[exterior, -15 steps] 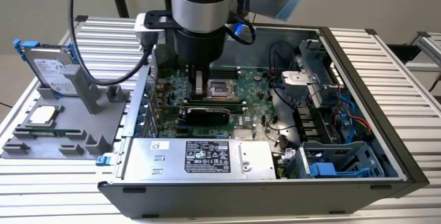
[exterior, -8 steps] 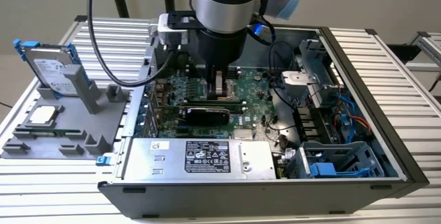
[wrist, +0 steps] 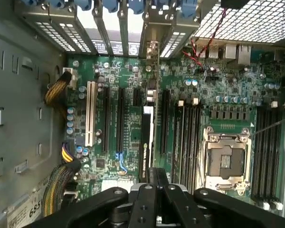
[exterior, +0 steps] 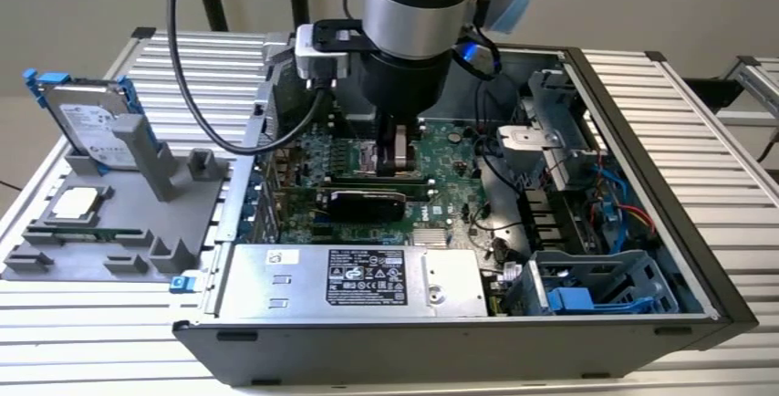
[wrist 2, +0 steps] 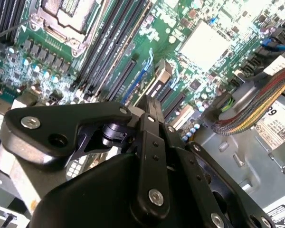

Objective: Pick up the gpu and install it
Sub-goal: 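Press down on the gpu until it lock into place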

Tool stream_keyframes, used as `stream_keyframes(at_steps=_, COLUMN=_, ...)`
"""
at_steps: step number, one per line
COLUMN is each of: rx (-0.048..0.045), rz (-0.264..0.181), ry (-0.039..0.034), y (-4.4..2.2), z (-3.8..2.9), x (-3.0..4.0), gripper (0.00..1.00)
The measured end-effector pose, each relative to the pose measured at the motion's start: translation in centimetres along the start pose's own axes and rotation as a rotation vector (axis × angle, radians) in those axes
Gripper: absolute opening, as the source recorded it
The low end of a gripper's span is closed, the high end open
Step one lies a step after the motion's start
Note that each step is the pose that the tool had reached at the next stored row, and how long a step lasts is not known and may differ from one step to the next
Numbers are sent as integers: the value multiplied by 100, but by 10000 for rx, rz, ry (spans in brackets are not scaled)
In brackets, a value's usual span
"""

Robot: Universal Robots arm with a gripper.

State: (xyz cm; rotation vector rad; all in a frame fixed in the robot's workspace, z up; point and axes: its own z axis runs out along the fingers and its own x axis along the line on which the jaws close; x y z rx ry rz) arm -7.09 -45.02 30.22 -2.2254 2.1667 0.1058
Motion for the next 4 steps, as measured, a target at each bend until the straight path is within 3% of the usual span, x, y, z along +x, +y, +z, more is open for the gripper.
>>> stream_keyframes(at_steps=4, rx=-1, rz=-1, ry=1, y=0, z=-9, x=-1, gripper=0)
